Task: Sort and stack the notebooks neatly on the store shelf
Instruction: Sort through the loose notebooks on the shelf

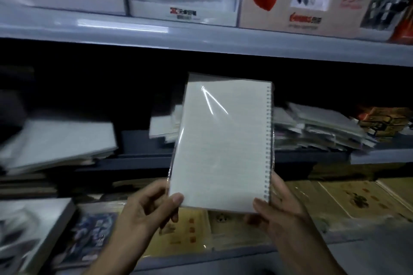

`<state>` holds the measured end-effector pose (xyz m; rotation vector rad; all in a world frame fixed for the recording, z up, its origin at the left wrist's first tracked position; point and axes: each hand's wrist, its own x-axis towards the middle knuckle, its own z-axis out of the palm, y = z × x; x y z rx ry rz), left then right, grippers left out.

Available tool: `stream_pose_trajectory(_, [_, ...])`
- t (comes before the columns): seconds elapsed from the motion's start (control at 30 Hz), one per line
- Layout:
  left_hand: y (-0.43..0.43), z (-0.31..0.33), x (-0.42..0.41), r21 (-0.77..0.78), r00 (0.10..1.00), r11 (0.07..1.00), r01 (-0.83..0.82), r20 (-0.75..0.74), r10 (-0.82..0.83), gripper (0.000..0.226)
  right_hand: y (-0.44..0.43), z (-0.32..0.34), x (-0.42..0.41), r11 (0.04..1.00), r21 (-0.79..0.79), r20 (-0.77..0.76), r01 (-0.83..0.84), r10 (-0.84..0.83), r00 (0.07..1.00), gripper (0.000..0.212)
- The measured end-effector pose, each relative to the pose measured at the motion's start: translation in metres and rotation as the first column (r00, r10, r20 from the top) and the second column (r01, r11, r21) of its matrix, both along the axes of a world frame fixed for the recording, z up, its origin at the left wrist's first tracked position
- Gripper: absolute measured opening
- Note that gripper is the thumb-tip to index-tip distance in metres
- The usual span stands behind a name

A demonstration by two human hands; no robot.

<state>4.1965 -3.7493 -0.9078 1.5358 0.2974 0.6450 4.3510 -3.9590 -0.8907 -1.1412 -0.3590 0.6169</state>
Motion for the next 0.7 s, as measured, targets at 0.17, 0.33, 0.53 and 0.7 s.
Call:
stream_pose_trajectory(0.17, [0.039,-0.001,-0.045,-0.065,0.993,0.993,-0.103,0.052,0.106,0.016,0.061,-0.003,-0.029,0.995,-0.012,0.067,-0.101,0.102,0.993,0.068])
stream_pose_trajectory(0.33, [0.079,0.0,-0.086,-0.089,0.991,0.988,-0.126,0.027,0.129,0.013,0.109,-0.005,-0.054,0.986,-0.006,0.026,-0.164,0.164,0.986,0.073])
stream_pose_trajectory(0.53, [0.114,0.002,-0.121,-0.131,0.96,0.957,-0.257,0.078,0.269,0.01,0.158,0.001,-0.08,0.969,-0.074,0.162,-0.236,0.245,0.956,0.073])
stream_pose_trajectory(0.7, [0.159,0.019,-0.121,-0.229,0.882,0.891,-0.393,0.181,0.436,0.015,0.21,0.026,-0.094,0.941,-0.092,0.233,-0.325,0.338,0.912,0.058])
